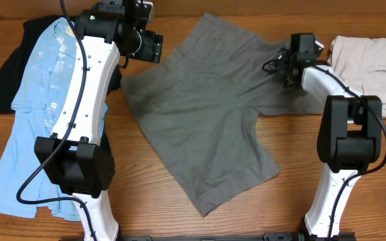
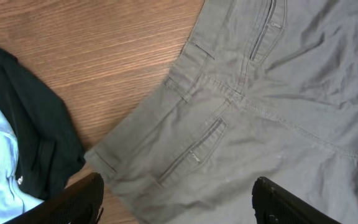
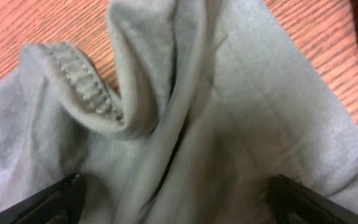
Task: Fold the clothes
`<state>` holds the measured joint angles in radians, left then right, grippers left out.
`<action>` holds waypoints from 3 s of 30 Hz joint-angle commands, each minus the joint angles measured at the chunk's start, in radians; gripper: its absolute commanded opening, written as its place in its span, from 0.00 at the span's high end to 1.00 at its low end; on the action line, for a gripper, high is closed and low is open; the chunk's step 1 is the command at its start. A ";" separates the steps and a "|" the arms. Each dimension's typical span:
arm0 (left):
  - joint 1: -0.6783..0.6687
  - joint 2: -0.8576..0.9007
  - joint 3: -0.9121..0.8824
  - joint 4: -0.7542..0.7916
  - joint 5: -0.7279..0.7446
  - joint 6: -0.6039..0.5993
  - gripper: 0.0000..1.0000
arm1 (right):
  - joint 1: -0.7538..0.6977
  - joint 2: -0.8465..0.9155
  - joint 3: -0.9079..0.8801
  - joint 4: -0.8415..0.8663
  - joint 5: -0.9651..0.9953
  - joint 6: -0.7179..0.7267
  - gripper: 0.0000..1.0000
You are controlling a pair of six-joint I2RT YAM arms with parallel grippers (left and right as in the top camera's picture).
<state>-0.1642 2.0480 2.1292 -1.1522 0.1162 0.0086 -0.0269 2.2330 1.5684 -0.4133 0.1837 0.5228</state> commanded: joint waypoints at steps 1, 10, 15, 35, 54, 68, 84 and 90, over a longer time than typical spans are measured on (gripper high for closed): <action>-0.007 0.023 -0.013 0.018 0.010 0.021 0.21 | -0.069 0.087 0.052 -0.119 -0.089 -0.044 0.01; -0.008 0.167 -0.013 0.148 0.016 0.022 0.22 | -0.091 0.087 0.395 -0.671 -0.117 -0.130 0.00; -0.014 0.272 -0.013 0.190 0.034 0.024 0.22 | -0.098 0.087 0.517 -0.954 -0.165 -0.100 0.00; -0.019 0.427 -0.013 0.209 0.064 0.259 0.28 | -0.077 0.086 0.512 -1.074 -0.235 -0.105 0.00; 0.032 0.494 -0.013 0.113 -0.105 -0.116 0.36 | -0.073 0.086 0.512 -1.065 -0.235 -0.105 0.00; 0.151 0.567 -0.013 0.051 0.063 -0.213 0.27 | -0.073 0.086 0.512 -1.055 -0.235 -0.105 0.00; 0.141 0.324 0.124 -0.055 0.117 -0.062 0.30 | -0.073 -0.057 0.513 -1.071 -0.299 -0.127 0.00; 0.116 0.125 0.126 -0.075 0.114 -0.030 0.26 | -0.059 -0.214 0.513 -1.175 -0.298 -0.148 0.00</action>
<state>-0.0334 2.3280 2.2063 -1.2194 0.2382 -0.0662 -0.0990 2.1269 2.0663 -1.5696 -0.1017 0.3950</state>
